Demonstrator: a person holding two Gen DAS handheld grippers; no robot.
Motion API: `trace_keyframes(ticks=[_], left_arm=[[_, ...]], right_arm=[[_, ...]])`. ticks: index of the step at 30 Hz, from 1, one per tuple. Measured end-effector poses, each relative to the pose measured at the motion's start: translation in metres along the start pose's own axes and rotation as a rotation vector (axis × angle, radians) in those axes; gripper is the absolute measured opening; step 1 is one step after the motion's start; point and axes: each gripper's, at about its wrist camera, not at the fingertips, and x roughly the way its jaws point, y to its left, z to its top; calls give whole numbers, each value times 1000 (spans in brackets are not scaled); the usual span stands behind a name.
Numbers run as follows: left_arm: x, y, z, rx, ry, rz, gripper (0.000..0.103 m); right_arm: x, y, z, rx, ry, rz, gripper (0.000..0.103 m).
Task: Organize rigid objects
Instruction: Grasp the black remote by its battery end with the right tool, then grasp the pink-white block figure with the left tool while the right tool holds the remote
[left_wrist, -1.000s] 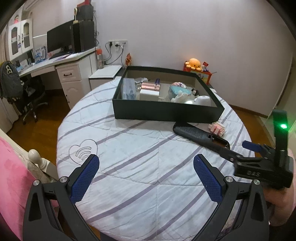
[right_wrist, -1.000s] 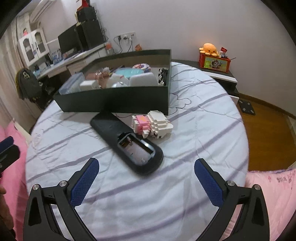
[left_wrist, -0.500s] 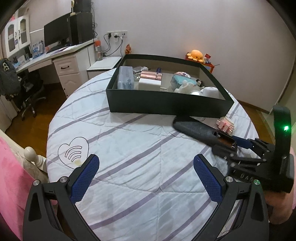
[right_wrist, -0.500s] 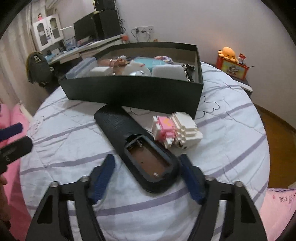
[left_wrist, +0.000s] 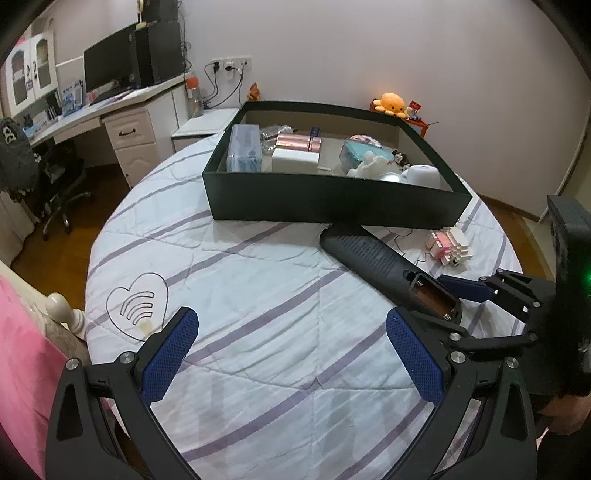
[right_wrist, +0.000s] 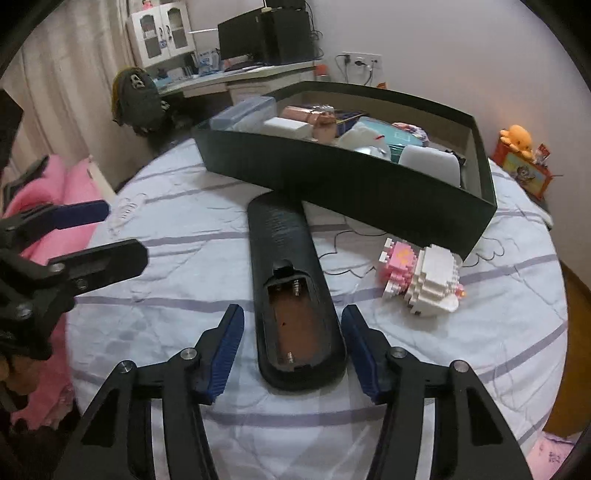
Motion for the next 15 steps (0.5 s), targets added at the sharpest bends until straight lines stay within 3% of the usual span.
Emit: trace_keyframes(ticks=[4,7,10,15], left_arm=[[-1,-1,-2,13,-1,8,103],[-1,1,-2,10,-1,16,103],[0,3,-3,-4,2,19,103],[2,0,-4,3,-3,18,103]], right_arm=[[9,-1,9,35,-30,10,57],[18,11,14,-11,-14,-20,56],[18,21,14,-53,-8,-52,45],[0,16,-4,29,-34,-36,45]])
